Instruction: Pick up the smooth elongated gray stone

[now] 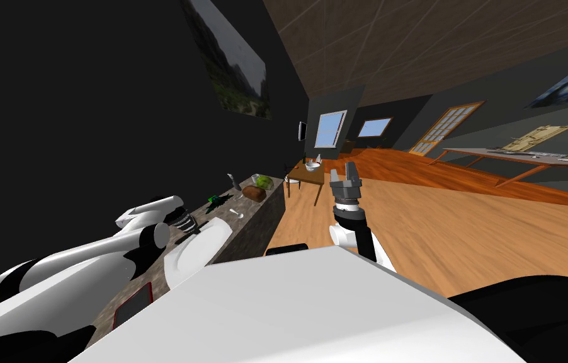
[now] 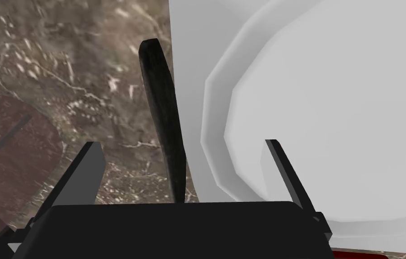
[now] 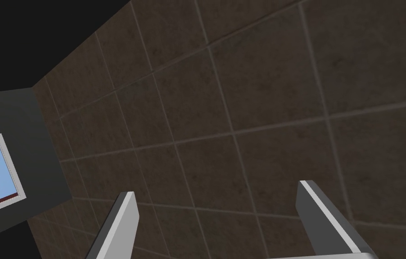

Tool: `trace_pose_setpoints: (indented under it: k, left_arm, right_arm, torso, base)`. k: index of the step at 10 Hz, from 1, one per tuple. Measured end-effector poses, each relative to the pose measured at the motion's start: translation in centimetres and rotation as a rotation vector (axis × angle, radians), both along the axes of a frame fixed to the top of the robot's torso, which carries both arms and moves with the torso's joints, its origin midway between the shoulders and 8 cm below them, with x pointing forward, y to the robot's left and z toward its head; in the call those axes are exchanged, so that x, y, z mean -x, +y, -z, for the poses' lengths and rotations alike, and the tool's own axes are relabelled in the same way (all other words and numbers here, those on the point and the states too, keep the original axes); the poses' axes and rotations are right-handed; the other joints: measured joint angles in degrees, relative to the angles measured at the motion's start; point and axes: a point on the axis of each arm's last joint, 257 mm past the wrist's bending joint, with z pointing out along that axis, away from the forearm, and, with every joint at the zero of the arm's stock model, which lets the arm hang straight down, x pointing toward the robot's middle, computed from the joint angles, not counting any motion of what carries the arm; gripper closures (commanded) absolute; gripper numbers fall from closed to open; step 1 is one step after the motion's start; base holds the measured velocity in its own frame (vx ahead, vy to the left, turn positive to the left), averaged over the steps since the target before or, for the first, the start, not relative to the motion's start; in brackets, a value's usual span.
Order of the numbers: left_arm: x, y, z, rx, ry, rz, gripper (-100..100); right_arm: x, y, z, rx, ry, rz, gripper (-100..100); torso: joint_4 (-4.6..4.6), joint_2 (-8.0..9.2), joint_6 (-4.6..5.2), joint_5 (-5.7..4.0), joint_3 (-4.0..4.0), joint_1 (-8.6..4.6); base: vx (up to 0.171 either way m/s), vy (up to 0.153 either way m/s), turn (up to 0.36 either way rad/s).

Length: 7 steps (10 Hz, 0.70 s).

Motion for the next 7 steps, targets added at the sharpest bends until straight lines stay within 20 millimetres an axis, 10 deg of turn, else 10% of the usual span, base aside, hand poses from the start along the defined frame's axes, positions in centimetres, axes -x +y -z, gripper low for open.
trace_pose_setpoints:
  k: [7]
  left_arm:
    - [3.4, -1.1, 0.5, 0.077, 0.095, -0.063, -100]
  right_arm:
    - [0.0, 0.0, 0.0, 0.0, 0.0, 0.0, 0]
  torso:
    - [-0.02, -0.09, 0.0, 0.01, -0.05, 0.0]
  base:
    - [0.021, 0.05, 0.003]
